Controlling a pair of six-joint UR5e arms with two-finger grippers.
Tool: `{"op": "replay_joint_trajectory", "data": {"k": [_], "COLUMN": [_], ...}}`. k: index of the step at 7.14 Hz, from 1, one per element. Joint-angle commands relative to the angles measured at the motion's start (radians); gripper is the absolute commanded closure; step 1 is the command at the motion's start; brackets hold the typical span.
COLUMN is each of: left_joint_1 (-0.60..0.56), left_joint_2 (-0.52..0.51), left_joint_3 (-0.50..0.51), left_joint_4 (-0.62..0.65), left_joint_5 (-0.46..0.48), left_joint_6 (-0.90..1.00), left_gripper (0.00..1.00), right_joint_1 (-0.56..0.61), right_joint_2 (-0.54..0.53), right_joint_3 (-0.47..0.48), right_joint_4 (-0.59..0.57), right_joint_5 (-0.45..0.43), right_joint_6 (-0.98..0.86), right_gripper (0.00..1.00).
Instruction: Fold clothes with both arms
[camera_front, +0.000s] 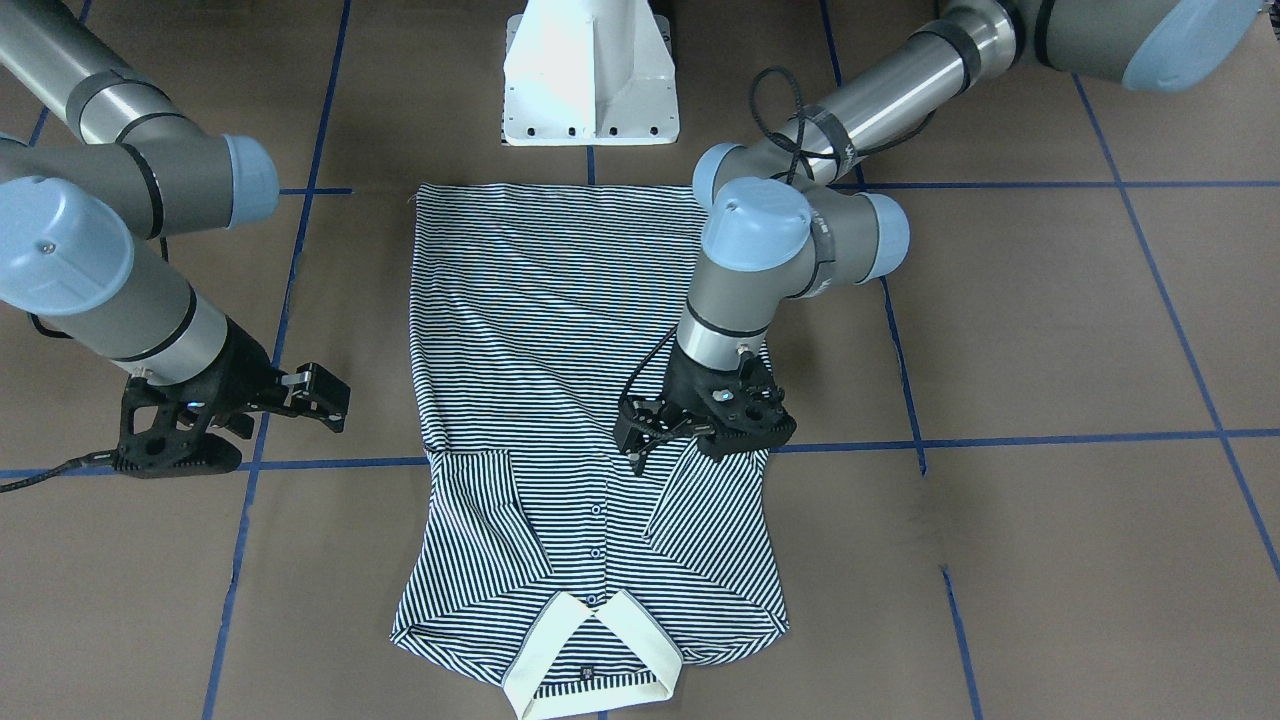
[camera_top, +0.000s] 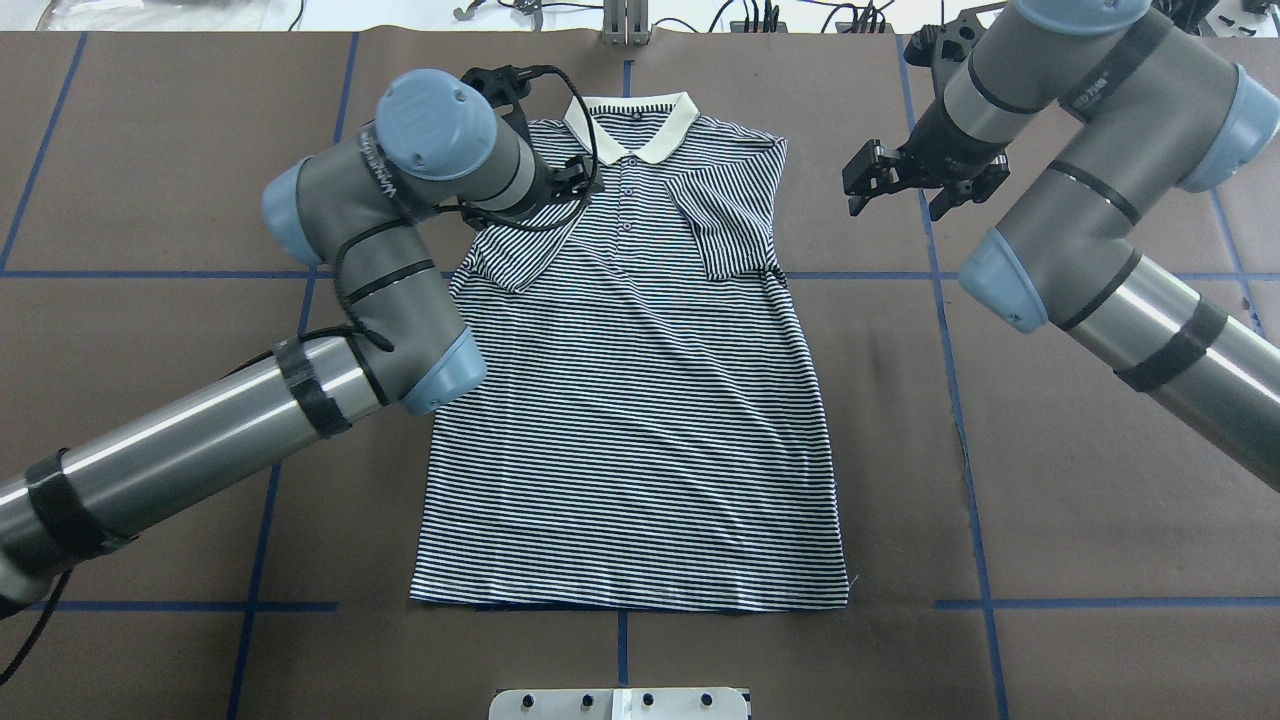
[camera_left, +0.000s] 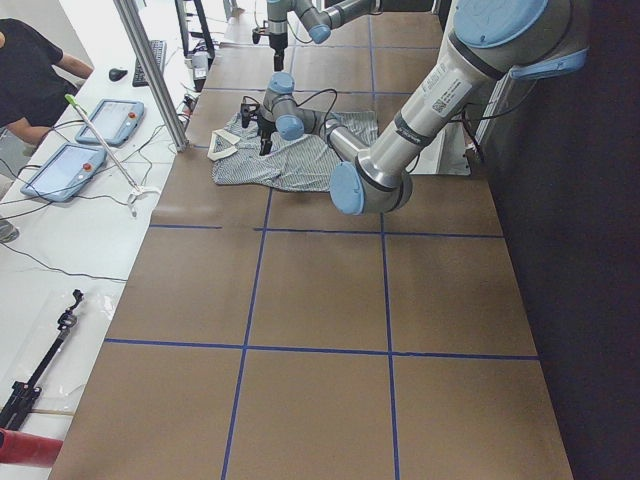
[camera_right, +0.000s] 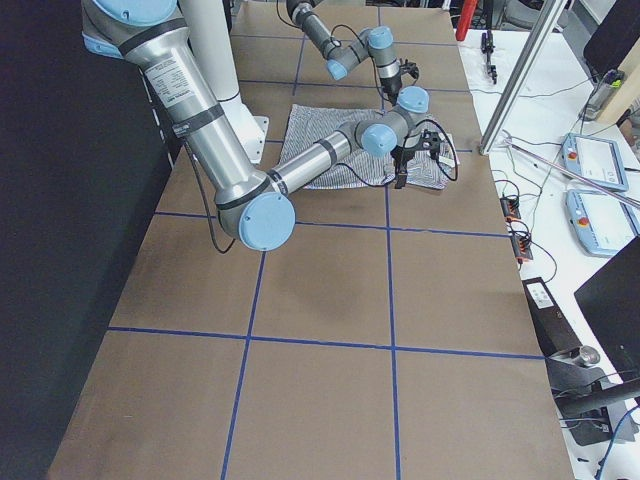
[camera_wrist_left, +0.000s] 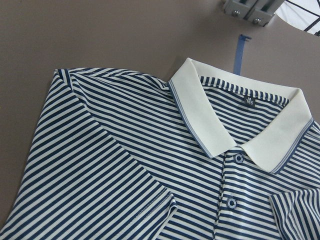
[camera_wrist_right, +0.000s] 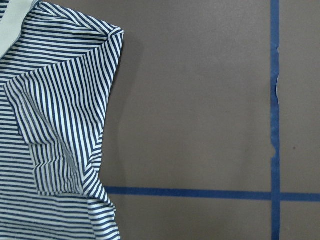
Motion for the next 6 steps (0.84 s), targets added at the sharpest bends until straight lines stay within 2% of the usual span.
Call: {"op": "replay_joint_trajectory", "data": {"k": [1,2,3,5,6], "left_joint_1": [0.016,0.019,0.021,0.023,0.021], "left_joint_2": [0.161,0.237,0.296,0.313,0.313], "left_joint_3": [-0.304,-0.439,-0.521,-0.537,-0.536], "left_joint_4": [0.169,0.238,0.259,0.259,0.259], "left_joint_5": [-0.023,-0.025,-0.025,-0.028,-0.028], "left_joint_6": [0.082,0.088,0.088,0.088,0.088], "left_gripper": [0.0,0.0,0.0,0.0,0.0], "right_joint_1": [-0.146,-0.268,-0.399,-0.638,-0.699], "right_joint_2": [-0.142,-0.208,-0.259,-0.322,-0.356], "right_joint_3": [0.233,0.331,0.397,0.444,0.473], "right_joint_4": [0.0,0.0,0.002,0.003,0.003], "right_joint_5": [-0.082,-0.167,-0.281,-0.482,-0.525], "right_joint_6": [0.189,0.314,0.432,0.622,0.654], "right_gripper": [0.0,0.0,0.0,0.0,0.0]}}
